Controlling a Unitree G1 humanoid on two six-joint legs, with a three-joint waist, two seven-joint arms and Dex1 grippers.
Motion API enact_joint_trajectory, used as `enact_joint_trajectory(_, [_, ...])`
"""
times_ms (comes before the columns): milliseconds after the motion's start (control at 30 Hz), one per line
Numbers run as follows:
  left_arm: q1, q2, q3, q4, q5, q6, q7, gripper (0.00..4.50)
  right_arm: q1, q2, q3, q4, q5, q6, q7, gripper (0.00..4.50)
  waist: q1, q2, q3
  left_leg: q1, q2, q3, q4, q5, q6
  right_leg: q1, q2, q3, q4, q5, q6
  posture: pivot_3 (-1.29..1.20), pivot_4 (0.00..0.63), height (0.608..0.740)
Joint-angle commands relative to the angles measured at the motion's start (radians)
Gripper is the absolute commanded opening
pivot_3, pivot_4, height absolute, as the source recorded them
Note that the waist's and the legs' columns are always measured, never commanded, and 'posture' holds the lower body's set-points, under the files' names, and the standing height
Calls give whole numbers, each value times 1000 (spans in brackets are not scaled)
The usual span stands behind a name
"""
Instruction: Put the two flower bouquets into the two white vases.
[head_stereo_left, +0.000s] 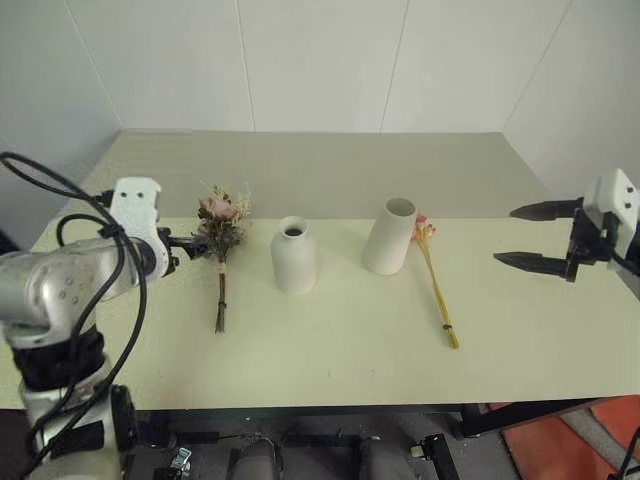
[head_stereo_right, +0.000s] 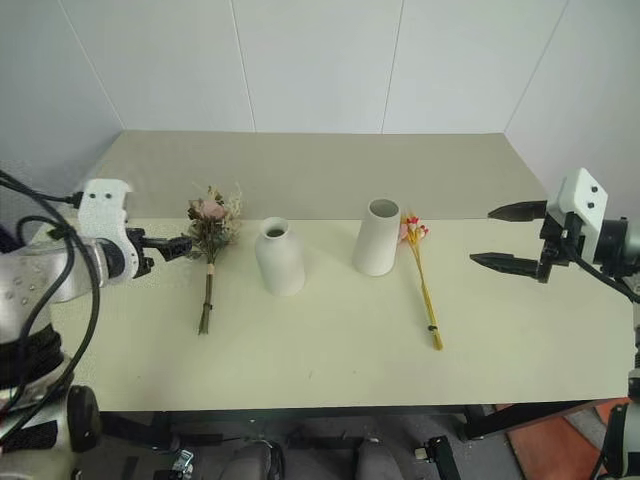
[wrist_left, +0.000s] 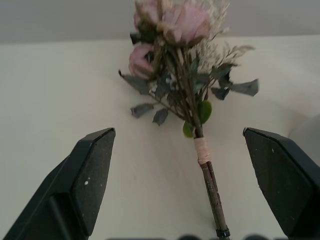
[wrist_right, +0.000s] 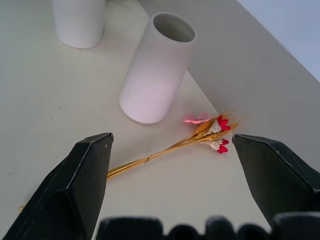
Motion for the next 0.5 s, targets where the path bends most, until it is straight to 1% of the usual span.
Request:
enact_joint_trajectory(33, [-65, -17, -54, 96, 31, 5, 2, 4457, -30, -11, -5, -35, 13, 10, -6, 4500, 2, 0, 0, 0, 0, 0, 0, 0, 0, 0, 0, 0, 0, 0, 0, 0, 150, 740])
enact_joint_trajectory(200, [-174, -82, -81, 265, 98, 3, -22, 4457, -22, -8, -2, -37, 12, 8, -13, 4500, 8, -1, 1, -1, 0, 0, 0, 0, 0, 0, 0, -1, -1, 1, -1, 0, 150, 740])
enact_joint_trajectory(333, [-273, -138, -84, 448, 182, -46, -15, 4457, 11, -2, -14, -65, 16, 16, -43, 4500, 7, -1, 1, -2, -1, 0, 0, 0, 0, 0, -1, -1, -1, 1, -1, 0, 150, 740])
enact_joint_trajectory(467, [-336, -156, -89, 574, 244, -86, -21, 4457, 42, -6, -34, -107, 35, 38, -59, 4500, 3, -1, 1, -2, -1, 0, 0, 0, 0, 0, -1, -1, -1, 1, -1, 0, 150, 740])
enact_joint_trajectory(500, [-347, -152, -112, 593, 254, -91, -36, 4457, 53, -11, -42, -122, 41, 45, -61, 4500, 0, -1, 1, -2, -1, 0, 0, 0, 0, 0, -1, -1, -1, 1, -1, 0, 150, 740])
